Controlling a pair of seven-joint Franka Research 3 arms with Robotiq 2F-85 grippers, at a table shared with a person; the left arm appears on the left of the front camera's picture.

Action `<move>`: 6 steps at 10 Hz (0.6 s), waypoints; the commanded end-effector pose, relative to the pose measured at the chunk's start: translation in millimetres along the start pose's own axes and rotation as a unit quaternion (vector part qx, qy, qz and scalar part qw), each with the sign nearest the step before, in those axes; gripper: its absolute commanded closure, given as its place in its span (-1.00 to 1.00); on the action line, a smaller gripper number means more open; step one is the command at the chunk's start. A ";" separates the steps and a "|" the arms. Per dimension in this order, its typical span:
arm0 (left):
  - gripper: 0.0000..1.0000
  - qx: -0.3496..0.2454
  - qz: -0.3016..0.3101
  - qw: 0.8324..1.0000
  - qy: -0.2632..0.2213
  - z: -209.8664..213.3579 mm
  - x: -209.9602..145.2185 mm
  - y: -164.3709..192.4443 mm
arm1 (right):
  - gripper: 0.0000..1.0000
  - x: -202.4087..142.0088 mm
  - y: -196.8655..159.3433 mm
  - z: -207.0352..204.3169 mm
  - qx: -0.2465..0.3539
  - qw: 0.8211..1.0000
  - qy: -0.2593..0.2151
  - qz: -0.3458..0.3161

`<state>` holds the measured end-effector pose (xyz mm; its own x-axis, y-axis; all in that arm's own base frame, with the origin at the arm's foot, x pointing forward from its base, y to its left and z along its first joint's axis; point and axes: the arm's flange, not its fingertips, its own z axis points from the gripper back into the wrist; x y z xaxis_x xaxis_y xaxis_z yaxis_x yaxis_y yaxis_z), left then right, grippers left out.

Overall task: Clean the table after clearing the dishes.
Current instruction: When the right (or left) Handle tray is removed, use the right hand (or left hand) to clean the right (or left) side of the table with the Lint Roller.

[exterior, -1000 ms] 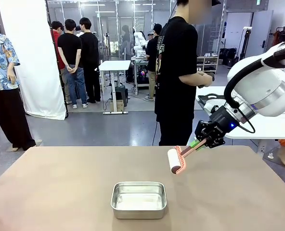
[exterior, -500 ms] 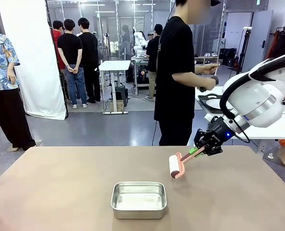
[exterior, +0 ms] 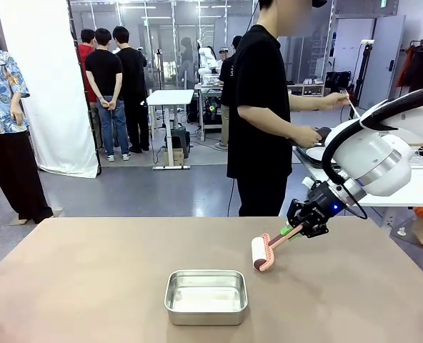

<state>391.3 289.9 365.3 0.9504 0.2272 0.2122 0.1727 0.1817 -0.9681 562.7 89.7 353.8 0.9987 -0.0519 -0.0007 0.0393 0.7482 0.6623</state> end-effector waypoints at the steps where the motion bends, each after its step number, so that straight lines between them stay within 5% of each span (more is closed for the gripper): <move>1: -1.00 0.000 0.000 1.000 -0.003 1.1 -2.7 -0.9 | 0.58 3.5 -5.0 -7.5 -0.020 1.000 -0.001 -0.009; 6: -1.00 0.000 0.000 1.000 -0.003 1.1 -2.7 -0.9 | 0.58 4.8 -35.9 0.8 -0.051 0.998 -0.018 -0.020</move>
<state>391.3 289.9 365.3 0.9504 0.2273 0.2122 0.1727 0.1817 -0.9681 564.3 76.5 350.1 0.9971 -0.0756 -0.0096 0.0631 0.7483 0.6603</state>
